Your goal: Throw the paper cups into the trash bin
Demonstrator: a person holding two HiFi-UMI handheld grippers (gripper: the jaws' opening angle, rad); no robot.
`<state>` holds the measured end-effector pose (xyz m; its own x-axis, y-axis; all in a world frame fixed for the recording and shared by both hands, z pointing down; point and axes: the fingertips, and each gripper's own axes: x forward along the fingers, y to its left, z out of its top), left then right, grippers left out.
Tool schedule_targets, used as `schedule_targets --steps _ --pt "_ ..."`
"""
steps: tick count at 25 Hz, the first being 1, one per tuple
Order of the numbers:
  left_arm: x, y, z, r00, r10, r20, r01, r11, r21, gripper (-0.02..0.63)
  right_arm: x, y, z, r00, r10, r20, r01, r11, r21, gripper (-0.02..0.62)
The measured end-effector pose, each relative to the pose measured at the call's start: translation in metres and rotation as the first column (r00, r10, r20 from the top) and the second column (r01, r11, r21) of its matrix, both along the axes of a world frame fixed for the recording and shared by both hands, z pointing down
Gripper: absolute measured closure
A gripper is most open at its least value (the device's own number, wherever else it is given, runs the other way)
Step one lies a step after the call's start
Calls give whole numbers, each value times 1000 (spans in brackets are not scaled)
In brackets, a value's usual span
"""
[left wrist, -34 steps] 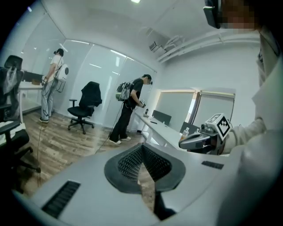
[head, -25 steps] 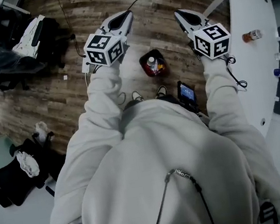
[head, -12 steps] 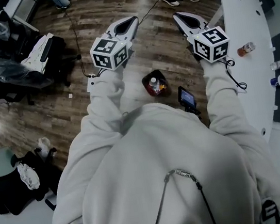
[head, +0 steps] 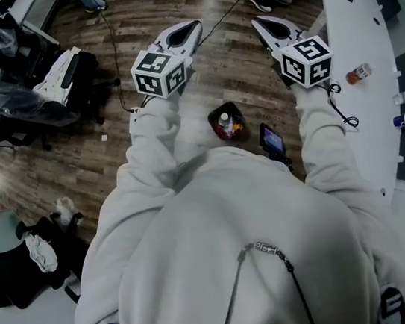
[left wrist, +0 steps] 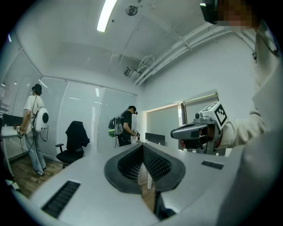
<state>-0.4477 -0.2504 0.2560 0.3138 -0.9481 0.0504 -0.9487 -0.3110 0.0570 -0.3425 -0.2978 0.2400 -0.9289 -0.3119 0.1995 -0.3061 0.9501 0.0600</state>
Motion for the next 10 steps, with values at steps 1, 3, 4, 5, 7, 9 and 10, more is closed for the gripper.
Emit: schedule_targets --steps 1,3,4,5,7,9,10 --pt "0 0 0 1000 1 1 -1 1000 0 603 -1 0 1 1000 -2 -1 2 1000 0 577" --pt "0 -1 0 1000 2 2 -2 1000 2 603 -1 0 2 1000 -5 -3 5 1000 -2 577" --pt "0 -2 0 1000 1 1 -1 1000 3 603 -2 -1 2 1000 -6 -4 6 1000 -2 577" --pt "-1 -3 -1 1000 -1 0 1 1000 4 603 -2 -2 2 1000 -7 -5 7 1000 -3 577" --pt "-3 -4 0 1000 -5 -2 5 1000 4 603 -3 -4 4 1000 -8 -6 7 1000 -5 577" --pt "-3 -5 1 1000 -6 -4 6 1000 3 603 -3 -6 6 1000 -7 -8 7 1000 -8 577" --pt "-3 -6 1 1000 -7 -5 7 1000 2 603 -3 -6 7 1000 -7 -9 7 1000 -10 577"
